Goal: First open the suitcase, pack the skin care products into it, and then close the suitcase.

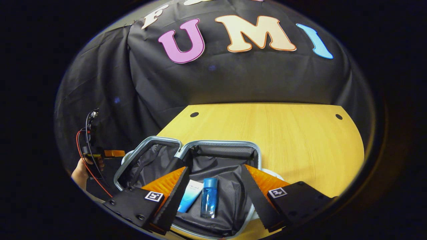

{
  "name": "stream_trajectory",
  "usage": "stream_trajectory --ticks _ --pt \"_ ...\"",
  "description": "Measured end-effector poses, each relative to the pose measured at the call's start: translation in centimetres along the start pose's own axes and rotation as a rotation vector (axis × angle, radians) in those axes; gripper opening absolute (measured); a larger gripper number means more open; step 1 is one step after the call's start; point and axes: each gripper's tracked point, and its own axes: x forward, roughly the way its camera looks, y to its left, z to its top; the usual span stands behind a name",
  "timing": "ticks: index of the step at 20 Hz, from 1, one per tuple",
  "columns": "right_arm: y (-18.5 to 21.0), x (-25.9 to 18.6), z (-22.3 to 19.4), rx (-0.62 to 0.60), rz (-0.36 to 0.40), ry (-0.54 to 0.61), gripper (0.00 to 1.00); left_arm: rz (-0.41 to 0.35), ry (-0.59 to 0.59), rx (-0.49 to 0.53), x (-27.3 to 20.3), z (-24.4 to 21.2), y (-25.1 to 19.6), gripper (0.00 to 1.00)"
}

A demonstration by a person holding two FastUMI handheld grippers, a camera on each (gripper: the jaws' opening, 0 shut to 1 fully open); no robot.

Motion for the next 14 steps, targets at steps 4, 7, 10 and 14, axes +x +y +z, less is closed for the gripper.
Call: stream_trajectory --ticks 4,7,10,14 --pt "-0.6 -0.9 0.1 -0.011 -0.014 -0.009 0.98 -0.009 0.072 -0.004 1.8 -1.4 1.1 0.74" --pt "-1.3 -1.5 0.1 -0.011 -0.021 -0.019 0.98 -0.016 0.166 -0.039 1.1 -2.0 2.4 0.42" --pt "-2.0 -1.9 0.1 -0.009 -0.022 -0.030 0.98 -0.021 0.174 -0.069 0.2 -1.1 3.2 0.13" --pt "-3.0 -3.0 0.2 -0.009 -0.007 -0.055 0.98 0.007 0.126 -0.030 -1.3 -0.1 2.1 0.07"
